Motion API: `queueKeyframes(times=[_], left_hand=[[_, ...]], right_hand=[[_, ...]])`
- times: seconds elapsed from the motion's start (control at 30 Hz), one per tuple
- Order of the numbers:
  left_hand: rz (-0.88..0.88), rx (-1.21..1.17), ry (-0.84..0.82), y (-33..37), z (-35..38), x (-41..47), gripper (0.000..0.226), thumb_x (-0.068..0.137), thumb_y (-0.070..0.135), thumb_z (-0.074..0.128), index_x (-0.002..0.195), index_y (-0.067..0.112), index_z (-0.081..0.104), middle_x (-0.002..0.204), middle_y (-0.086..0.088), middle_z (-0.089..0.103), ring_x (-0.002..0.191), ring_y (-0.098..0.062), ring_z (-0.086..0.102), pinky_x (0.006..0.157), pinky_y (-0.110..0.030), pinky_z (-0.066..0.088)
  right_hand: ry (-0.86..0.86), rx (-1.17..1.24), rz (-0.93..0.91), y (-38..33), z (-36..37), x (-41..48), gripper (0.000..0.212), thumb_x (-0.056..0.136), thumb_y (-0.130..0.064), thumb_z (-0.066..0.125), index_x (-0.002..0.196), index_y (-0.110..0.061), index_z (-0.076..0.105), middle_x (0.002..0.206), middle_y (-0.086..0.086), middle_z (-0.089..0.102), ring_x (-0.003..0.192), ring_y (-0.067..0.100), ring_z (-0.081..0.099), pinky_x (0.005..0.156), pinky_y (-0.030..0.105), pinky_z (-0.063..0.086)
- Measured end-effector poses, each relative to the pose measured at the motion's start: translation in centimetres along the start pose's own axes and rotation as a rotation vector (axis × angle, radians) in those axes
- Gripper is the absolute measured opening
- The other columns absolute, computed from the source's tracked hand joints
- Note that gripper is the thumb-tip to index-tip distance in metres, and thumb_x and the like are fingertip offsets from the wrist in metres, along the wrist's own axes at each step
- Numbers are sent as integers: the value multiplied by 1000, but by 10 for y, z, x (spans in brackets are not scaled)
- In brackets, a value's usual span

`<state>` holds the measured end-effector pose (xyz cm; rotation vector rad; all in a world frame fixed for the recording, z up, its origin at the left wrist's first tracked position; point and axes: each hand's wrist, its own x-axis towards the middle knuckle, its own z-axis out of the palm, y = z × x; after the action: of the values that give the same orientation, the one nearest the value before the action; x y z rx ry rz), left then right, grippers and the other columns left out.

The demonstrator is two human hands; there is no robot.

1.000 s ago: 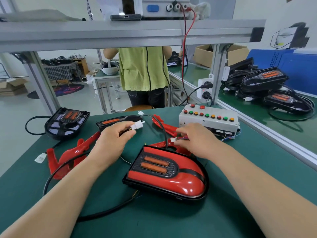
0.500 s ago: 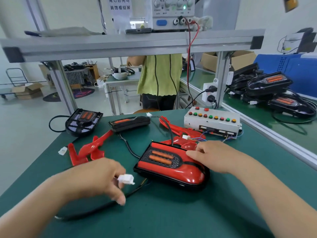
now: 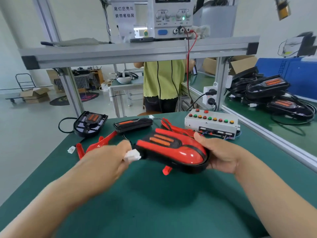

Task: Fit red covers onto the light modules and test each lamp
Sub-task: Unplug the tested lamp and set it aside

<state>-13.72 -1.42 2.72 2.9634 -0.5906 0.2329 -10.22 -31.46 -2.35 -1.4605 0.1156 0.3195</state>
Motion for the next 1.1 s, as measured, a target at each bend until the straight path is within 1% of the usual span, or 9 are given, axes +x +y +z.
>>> queueKeyframes(times=[0.07,0.13,0.23,0.33,0.43,0.6,0.73,0.93,1.1], left_hand=[[21,4,124,4,-16,7,16,99,34,44,88,34,32,70,5,56,62,-11,53,54,-28,39],[65,-100,259,9,-29,18,12,99,31,47,95,39,39,69,6,58,59,-12,55,50,-32,42],[128,-330,433,24,-41,42,11,99,32,48,104,40,51,71,10,63,52,-7,55,45,-28,44],[137,-629,518,51,-46,76,12,100,25,49,101,34,57,75,11,66,65,-4,61,64,-26,49],[97,-954,548,87,-48,108,20,98,9,48,95,25,60,69,6,66,59,-1,58,66,-19,49],[74,-1402,476,151,-41,138,25,101,3,46,90,18,62,73,-1,67,62,-6,61,60,-16,47],[57,-1660,333,201,-33,150,24,103,6,45,90,18,62,72,2,69,69,-13,63,69,-28,46],[90,-1849,221,270,-25,154,20,104,12,48,92,20,63,59,15,67,52,2,60,52,-20,48],[158,-1927,107,321,-23,150,17,98,22,61,82,18,66,80,-3,67,74,-18,58,76,-39,51]], right_hand=[[-59,141,-92,-6,-5,-5,52,78,-50,59,115,-17,74,116,10,67,101,25,62,83,40,52],[-104,268,-161,-16,-8,-13,45,84,-49,51,100,-20,81,107,9,75,92,22,73,77,41,62],[-95,372,-273,-32,-9,-26,52,84,-51,46,102,-17,80,104,9,77,91,20,75,69,35,62],[-4,413,-424,-48,-12,-41,54,91,-51,43,107,-13,78,109,10,76,95,22,75,68,34,61],[177,418,-531,-60,-21,-58,52,102,-47,37,121,-10,68,113,10,75,98,24,74,69,36,62],[359,311,-665,-69,-44,-94,45,107,-41,35,125,-12,65,111,7,76,99,22,73,75,35,62],[487,256,-729,-66,-64,-121,42,108,-36,37,132,-9,58,122,14,70,117,35,65,102,54,49],[645,267,-800,-60,-88,-154,36,107,-30,42,134,-9,55,120,10,71,107,25,70,88,43,59],[775,283,-843,-53,-111,-178,32,106,-30,46,133,-15,54,116,5,73,102,20,72,85,39,60]])
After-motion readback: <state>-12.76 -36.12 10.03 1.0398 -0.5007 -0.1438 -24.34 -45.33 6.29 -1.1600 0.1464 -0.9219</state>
